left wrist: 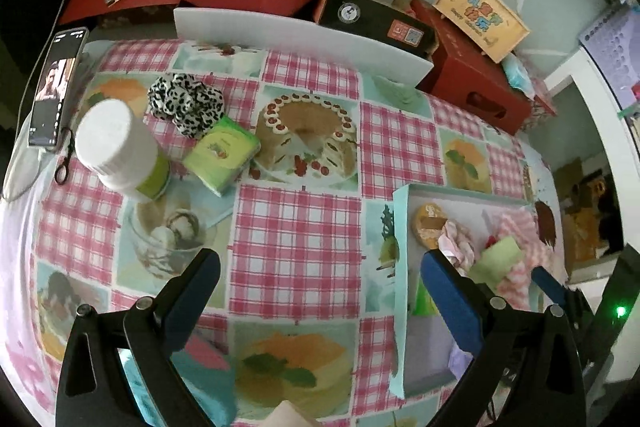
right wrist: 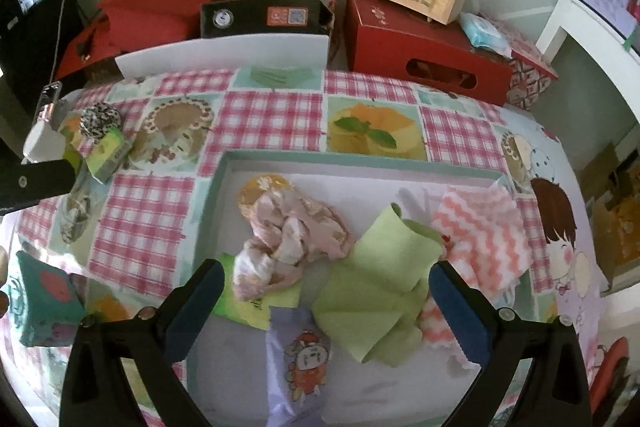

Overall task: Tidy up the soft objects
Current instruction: 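Move both grippers to the leopard scrunchie and green tissue pack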

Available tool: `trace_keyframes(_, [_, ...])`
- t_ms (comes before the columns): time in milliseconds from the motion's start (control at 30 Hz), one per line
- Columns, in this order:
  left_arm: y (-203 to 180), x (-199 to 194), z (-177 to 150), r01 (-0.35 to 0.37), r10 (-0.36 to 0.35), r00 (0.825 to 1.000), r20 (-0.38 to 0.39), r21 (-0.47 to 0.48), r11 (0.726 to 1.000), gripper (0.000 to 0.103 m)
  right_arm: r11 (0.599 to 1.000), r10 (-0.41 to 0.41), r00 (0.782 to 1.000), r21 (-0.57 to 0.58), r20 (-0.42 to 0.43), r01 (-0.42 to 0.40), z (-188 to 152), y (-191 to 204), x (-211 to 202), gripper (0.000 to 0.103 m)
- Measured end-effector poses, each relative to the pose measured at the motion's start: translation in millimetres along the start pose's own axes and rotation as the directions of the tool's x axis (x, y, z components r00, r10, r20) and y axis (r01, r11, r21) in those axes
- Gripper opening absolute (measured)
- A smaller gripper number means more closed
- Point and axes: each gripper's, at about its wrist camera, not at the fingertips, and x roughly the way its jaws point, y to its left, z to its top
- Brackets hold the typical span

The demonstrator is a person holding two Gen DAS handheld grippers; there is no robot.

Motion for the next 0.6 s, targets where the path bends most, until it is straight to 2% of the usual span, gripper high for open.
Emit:
trace_keyframes(100, [10.0, -9.3, 7.0, 0.010, -0.010, 1.000, -0.013, 0.007, 1.000, 0.100, 1.000, 0.014, 1.000, 0.001, 0.003, -0.014, 6.2, 2.5, -5.5, 0.103])
trace_keyframes(367, [29.3, -31.1, 18.8, 0.048, -0.045, 0.998, -0.049, 0.049, 0.998, 0.100, 0.999, -0.013, 0.997, 0.037, -0.071, 0.015, 5.3, -0.9, 1.4, 0.103])
trace_keyframes(500, [38.8, -45.5, 25.6, 0.045, -0.043, 0.999, -0.021, 0.072, 0.996, 0.100, 1.000, -0.007, 0.997, 0.028, -0.075, 0.009, 5.4, -5.3, -3.5, 0.103])
trace_keyframes(600, [44.9, -52.6, 31.0, 0.057, -0.056, 0.998, -0.017, 0.083, 0.995, 0.100, 0.999, -0.035, 0.997, 0.005, -0.067, 0.035, 8.5, -5.3, -10.5, 0.103])
